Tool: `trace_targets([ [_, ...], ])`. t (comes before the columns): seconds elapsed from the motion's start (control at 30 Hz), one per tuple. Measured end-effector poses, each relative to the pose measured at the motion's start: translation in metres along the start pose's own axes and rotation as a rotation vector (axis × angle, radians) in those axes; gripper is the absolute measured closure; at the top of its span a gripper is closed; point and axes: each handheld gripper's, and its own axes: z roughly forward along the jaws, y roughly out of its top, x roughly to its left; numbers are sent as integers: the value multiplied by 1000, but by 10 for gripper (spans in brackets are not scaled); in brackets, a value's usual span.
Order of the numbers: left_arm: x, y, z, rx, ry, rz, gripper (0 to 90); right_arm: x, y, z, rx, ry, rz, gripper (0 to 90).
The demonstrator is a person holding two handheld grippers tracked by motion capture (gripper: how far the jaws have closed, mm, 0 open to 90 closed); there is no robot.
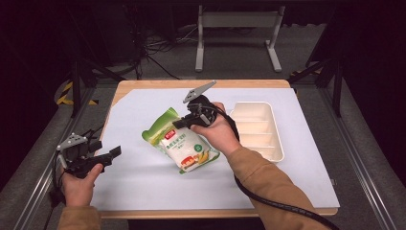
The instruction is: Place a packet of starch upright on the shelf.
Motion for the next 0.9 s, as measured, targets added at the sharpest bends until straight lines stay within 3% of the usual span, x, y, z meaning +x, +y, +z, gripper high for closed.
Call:
trace_targets([
  [0.17, 0, 0, 0, 7, -2, 4, 179, 10, 6, -9, -27, 5, -58, 887],
  [0.4, -1, 0, 3, 9, -4, 2, 179, 18, 14, -25, -66, -32, -153, 888],
  [0.9, -1, 0, 5, 19, -7, 2, 179, 20, 21, -58, -148, -37, -158, 888],
])
